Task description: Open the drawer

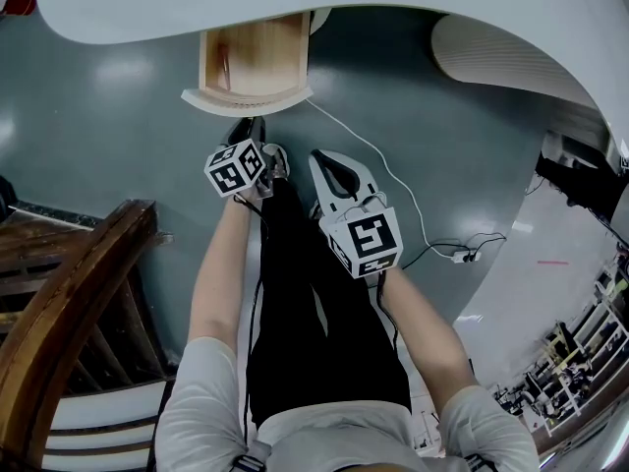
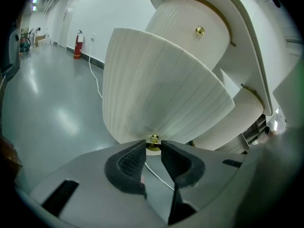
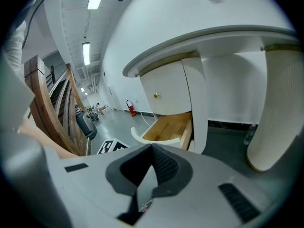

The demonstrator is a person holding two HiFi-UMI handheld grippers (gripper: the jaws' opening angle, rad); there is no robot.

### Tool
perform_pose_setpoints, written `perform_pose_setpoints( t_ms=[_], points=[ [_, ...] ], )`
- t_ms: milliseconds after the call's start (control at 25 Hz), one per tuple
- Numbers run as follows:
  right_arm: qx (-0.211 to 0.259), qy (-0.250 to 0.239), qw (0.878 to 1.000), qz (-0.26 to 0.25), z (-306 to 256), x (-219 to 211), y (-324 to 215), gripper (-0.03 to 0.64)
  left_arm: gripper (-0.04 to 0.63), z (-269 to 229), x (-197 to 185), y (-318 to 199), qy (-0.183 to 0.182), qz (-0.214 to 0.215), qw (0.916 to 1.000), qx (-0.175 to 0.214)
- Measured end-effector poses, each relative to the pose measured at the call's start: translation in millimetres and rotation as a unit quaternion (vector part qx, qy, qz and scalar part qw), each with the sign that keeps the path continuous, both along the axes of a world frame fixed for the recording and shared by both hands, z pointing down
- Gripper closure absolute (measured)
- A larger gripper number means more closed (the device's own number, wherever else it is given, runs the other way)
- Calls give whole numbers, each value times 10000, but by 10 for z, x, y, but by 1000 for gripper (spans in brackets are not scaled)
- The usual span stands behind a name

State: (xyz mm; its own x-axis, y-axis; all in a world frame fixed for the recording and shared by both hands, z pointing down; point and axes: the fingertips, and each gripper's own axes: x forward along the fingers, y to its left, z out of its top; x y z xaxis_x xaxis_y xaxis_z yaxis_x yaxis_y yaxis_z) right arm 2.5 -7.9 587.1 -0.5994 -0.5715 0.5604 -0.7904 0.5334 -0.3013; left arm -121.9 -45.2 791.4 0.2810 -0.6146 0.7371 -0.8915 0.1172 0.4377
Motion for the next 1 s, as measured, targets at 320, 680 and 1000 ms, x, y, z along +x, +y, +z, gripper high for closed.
perform_pose_setpoints(
  t_ms=[320,680,1000],
  points=[
    [-6,-21,9999,-133,25,-110,201,603,494,21,-14,125,23,-77,9999,59],
    [19,-19,9998,-214,24,-153,327,604,494,32,-31,241,28,-124,9999,108],
    [-34,-30,9997,-257,48,-170,405,604,495,47,-56,335,-10,-98,9999,76]
  ],
)
